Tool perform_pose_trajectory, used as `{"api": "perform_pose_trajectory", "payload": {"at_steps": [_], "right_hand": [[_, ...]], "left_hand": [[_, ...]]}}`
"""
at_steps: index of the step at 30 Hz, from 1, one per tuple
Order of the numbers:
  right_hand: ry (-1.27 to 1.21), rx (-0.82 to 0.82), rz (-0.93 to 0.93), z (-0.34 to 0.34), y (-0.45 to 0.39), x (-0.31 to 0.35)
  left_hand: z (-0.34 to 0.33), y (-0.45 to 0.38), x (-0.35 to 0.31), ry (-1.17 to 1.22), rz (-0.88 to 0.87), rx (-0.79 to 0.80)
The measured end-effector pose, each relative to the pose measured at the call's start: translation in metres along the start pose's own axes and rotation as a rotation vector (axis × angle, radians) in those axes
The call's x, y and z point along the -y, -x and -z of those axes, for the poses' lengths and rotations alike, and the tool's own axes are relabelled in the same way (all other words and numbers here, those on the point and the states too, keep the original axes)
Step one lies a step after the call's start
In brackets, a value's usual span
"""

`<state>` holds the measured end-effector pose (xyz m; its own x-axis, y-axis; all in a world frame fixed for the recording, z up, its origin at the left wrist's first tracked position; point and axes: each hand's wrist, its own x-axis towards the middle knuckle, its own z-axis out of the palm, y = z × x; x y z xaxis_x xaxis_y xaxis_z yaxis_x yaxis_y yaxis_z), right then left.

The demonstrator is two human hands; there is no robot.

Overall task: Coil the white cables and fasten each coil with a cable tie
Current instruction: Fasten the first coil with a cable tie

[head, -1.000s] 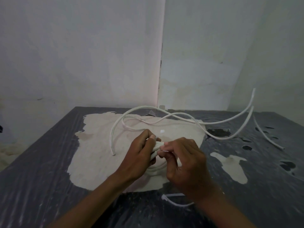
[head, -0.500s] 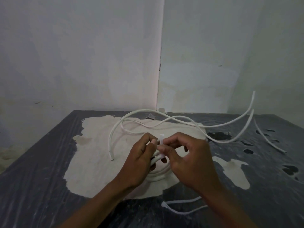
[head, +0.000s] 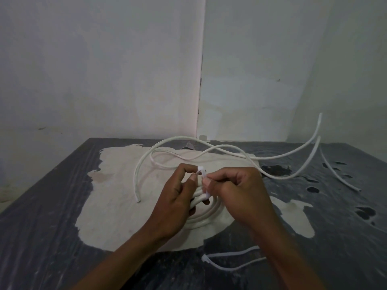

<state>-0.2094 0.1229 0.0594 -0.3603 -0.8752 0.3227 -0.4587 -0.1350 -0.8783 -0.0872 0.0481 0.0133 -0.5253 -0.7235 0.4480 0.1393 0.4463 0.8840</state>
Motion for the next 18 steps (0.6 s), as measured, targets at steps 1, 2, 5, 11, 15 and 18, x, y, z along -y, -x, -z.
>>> {"api": "perform_pose_trajectory", "payload": {"at_steps": [1,2,5,11,15,18], "right_hand": [[0.007,0.012,-0.014,0.0020,-0.0007,0.0008],[0.015,0.021,-0.026,0.0035,-0.0010,0.0014],[0.018,0.037,-0.045,0.0058,0.0013,0.0026],[-0.025,-0.009,-0.051,0.0024,0.0058,0.0026],[-0.046,-0.029,-0.059,-0.0014,0.0055,0.0005],[-0.099,0.016,-0.104,0.0017,0.0040,0.0043]], "left_hand": [[-0.0006,0.0000,0.0004,-0.001,-0.002,0.003],[-0.0014,0.0003,0.0004,0.003,-0.003,0.008],[-0.0025,0.0012,-0.0003,0.020,-0.011,0.012],[-0.0030,0.0005,0.0018,0.028,-0.022,0.002],[-0.0011,-0.0002,0.0013,0.053,-0.024,0.006],[0.0006,-0.0004,0.0013,0.052,-0.015,0.010]]}}
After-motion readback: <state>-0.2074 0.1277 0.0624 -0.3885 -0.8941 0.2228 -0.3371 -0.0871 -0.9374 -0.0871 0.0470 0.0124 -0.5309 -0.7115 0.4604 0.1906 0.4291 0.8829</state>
